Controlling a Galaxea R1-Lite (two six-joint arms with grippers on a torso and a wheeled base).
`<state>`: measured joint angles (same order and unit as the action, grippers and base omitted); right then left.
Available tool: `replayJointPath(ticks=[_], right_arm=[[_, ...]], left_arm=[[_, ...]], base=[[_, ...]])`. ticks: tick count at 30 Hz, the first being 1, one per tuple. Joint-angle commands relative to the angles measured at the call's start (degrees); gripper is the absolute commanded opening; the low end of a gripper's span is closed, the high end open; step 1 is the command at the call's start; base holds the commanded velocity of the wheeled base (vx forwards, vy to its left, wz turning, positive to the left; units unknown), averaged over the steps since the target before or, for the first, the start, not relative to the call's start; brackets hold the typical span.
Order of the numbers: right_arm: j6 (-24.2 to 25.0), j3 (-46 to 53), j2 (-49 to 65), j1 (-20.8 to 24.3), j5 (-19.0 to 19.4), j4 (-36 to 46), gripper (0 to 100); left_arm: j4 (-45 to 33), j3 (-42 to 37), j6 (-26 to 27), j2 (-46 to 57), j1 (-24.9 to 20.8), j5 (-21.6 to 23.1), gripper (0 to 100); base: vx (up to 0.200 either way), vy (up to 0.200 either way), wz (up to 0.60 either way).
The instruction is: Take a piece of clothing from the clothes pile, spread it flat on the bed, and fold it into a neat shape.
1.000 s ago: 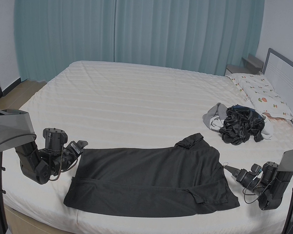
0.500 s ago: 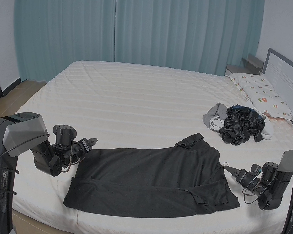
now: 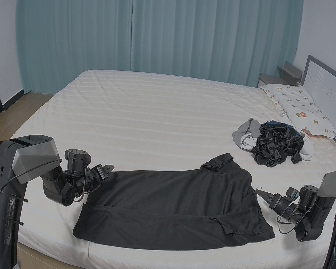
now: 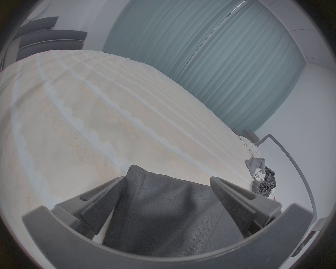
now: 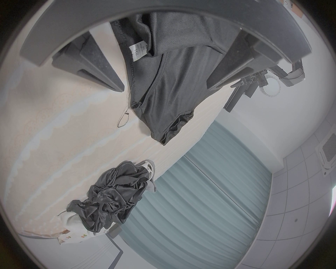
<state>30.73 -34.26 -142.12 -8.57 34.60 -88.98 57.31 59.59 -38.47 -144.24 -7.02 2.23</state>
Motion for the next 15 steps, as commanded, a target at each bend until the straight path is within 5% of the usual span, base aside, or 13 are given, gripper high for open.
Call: replayJointPath(ticks=[1, 10, 15], right_arm=[[0.03, 0.15, 0.35, 0.04, 0.03, -0.58, 100], [-0.06, -3.63, 0.97, 2.24, -0.14, 0.47, 100], [-0.15, -11.71, 1.93, 3.21, -0.32, 7.86, 100]], left_arm=[[0.08, -0.09, -0.02, -0.17, -0.1, -0.21, 0], [1.84, -0.44, -0.55, 0.98, -0.01, -4.6, 0], [2.11, -0.35, -0.99, 1.42, 0.61, -4.69, 0]], base=[[0.0, 0.0, 0.0], [0.0, 0.0, 0.0], [0.0, 0.0, 0.0]])
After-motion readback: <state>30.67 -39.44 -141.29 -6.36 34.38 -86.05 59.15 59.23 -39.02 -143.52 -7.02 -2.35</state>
